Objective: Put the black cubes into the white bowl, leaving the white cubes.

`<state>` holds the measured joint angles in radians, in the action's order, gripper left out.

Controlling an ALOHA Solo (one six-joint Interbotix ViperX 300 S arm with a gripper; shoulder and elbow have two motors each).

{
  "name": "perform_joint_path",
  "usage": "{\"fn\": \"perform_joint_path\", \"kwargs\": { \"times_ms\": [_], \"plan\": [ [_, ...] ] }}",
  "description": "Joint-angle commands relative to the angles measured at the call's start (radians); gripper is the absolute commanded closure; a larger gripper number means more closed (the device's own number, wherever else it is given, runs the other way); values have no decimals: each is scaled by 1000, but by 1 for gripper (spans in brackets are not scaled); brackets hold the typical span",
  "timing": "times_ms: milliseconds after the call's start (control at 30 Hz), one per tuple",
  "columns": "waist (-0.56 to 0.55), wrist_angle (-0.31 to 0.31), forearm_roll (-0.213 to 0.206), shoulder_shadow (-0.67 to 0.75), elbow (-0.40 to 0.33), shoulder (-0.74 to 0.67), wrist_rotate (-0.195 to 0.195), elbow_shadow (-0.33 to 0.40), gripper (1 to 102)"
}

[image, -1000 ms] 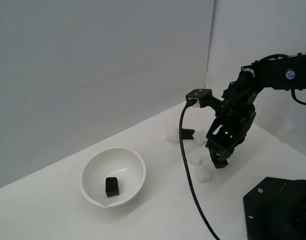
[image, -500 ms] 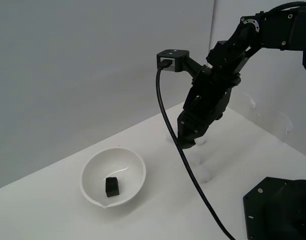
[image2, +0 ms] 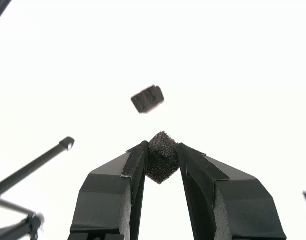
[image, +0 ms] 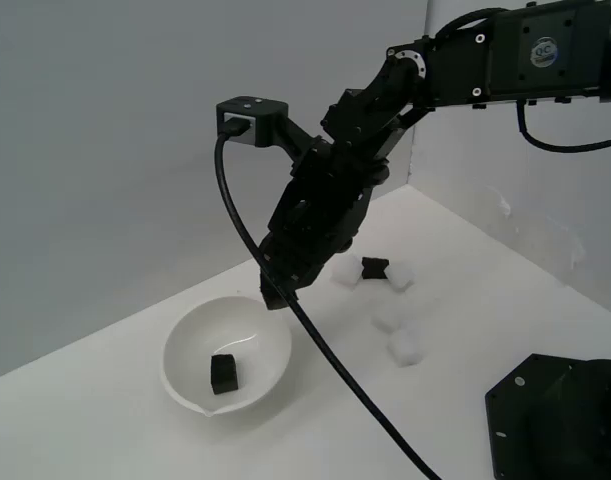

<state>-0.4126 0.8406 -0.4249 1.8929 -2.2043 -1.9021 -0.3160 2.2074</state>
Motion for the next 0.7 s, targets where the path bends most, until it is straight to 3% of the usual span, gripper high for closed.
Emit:
{"fn": "perform_joint_path", "kwargs": {
  "times_ms": [0,167,300,367,500,667],
  "plan": [
    [-25,-28,-28,-5,38,11,-3,-44,77],
    [-54,-49,-38,-63,64,72,-3,-72,77],
    [-61,-52,-91,-92,77,101,-14,-84,74],
    [-61,-55,-120,-95,80,104,-28,-87,63],
    [-63,-72,-135,-87,81,97,-31,-89,25],
    [-67,-78,-140,-86,81,95,-31,-89,22]
  ]
}}
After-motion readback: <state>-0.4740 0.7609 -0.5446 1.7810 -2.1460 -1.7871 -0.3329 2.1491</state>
